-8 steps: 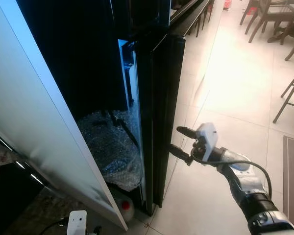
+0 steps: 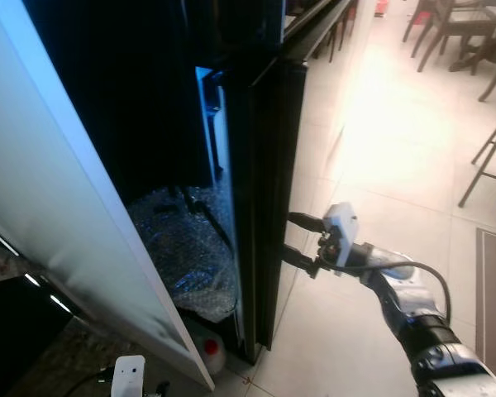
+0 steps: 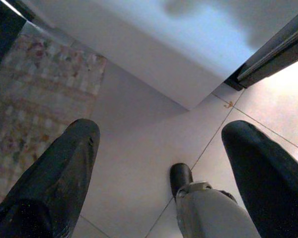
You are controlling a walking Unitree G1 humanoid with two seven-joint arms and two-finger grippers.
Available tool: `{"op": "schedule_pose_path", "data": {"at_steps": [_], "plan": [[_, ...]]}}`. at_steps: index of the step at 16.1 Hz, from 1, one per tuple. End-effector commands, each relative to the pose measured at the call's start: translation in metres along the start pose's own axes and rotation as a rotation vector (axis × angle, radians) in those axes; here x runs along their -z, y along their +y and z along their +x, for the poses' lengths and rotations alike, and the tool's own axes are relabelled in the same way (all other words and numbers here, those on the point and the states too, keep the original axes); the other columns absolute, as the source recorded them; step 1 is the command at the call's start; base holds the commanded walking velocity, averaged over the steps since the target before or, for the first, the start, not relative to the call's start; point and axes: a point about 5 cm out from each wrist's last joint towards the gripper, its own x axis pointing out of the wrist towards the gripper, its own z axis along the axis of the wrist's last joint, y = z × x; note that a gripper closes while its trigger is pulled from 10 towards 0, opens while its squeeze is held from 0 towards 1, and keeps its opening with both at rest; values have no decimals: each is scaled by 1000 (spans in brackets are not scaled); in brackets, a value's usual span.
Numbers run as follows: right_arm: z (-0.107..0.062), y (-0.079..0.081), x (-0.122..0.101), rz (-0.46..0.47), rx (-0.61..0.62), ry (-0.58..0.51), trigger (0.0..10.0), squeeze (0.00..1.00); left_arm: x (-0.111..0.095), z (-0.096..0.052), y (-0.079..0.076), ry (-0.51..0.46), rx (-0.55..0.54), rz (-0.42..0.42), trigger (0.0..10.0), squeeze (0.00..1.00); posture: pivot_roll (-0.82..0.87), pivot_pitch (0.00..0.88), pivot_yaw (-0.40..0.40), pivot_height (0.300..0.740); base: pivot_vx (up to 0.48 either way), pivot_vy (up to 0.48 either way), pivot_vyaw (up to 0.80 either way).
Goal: Restocking fridge
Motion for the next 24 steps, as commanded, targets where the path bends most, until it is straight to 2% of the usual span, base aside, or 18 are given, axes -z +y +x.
{"op": "schedule_pose_path", "data": {"at_steps": [1, 6, 9, 14, 16, 24], "plan": [[12, 5, -3, -18, -61, 7, 10000, 0, -1, 0, 3, -5, -12, 6, 10000, 0, -96, 0, 73, 740, 0, 0, 0], [21, 4, -3, 28, -62, 1, 10000, 0, -3, 1, 1, -12, -16, -3, 10000, 0, -88, 0, 64, 740, 0, 0, 0], [40, 9, -15, 28, -118, -25, 10000, 0, -3, 1, 0, -15, -18, -12, 10000, 0, -85, 0, 48, 740, 0, 0, 0], [62, 15, -32, 50, -169, -82, 10000, 0, -2, 0, -2, -21, -24, -23, 10000, 0, -62, 0, 35, 740, 0, 0, 0], [77, 23, -42, 31, -222, -91, 10000, 0, -3, 0, 0, -29, -31, -27, 10000, 0, -52, 0, 33, 740, 0, 0, 0], [91, 29, -53, 20, -248, -108, 10000, 0, -5, 1, -2, -36, -31, -28, 10000, 0, -53, 0, 32, 740, 0, 0, 0]]}}
